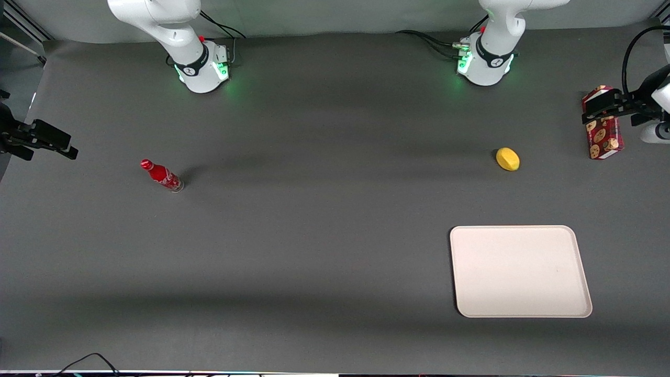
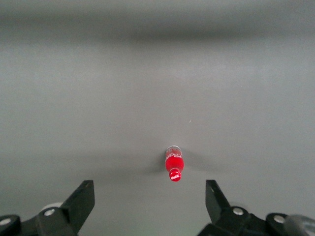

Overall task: Place red cookie box on tray
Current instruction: 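Move the left gripper down to the red plaid shortbread box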

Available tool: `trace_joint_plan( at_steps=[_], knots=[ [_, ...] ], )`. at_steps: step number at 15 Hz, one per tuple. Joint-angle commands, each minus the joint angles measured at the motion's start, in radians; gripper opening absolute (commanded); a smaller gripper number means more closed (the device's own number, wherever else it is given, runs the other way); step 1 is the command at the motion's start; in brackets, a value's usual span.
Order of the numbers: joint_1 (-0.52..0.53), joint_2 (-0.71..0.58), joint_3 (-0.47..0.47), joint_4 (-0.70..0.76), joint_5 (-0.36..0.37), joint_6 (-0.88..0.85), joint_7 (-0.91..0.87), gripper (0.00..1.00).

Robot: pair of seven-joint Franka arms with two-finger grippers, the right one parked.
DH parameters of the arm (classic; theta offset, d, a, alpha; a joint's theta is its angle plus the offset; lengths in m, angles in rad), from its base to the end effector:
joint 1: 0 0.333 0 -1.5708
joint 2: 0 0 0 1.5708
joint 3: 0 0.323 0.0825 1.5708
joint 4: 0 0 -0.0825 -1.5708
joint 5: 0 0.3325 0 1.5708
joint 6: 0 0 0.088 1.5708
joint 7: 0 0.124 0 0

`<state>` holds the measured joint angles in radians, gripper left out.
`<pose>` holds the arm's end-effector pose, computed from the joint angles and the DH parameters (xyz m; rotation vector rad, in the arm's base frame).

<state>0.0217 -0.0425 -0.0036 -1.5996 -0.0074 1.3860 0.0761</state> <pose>0.4656 0.0074 0.6091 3.1136 -0.0914 -0.2663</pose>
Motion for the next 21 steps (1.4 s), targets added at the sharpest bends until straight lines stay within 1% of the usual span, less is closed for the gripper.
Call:
trace_joint_plan(
  at_steps=[1, 4, 5, 6, 7, 9, 11, 13, 16, 19, 21],
  knots=[
    [0.004, 0.026, -0.015, 0.035, 0.001, -0.031, -0.004, 1.00],
    [0.006, 0.029, -0.010, 0.035, 0.004, -0.036, -0.019, 1.00],
    [0.007, 0.029, -0.004, 0.030, 0.021, -0.070, -0.021, 1.00],
    [0.012, 0.029, -0.001, 0.030, 0.061, -0.090, -0.009, 1.00],
    [0.021, 0.026, 0.016, 0.033, 0.084, -0.100, -0.002, 1.00],
    [0.021, 0.020, 0.089, 0.032, 0.089, -0.104, 0.057, 1.00],
    [0.021, 0.024, 0.192, 0.027, 0.119, -0.111, 0.190, 1.00],
    [0.023, 0.036, 0.253, -0.028, 0.219, -0.084, 0.301, 1.00],
    [0.026, 0.035, 0.403, -0.188, 0.227, 0.092, 0.485, 1.00],
    [0.032, 0.027, 0.549, -0.435, 0.230, 0.369, 0.580, 1.00],
    [0.037, 0.052, 0.632, -0.566, 0.230, 0.561, 0.672, 1.00]
  ],
)
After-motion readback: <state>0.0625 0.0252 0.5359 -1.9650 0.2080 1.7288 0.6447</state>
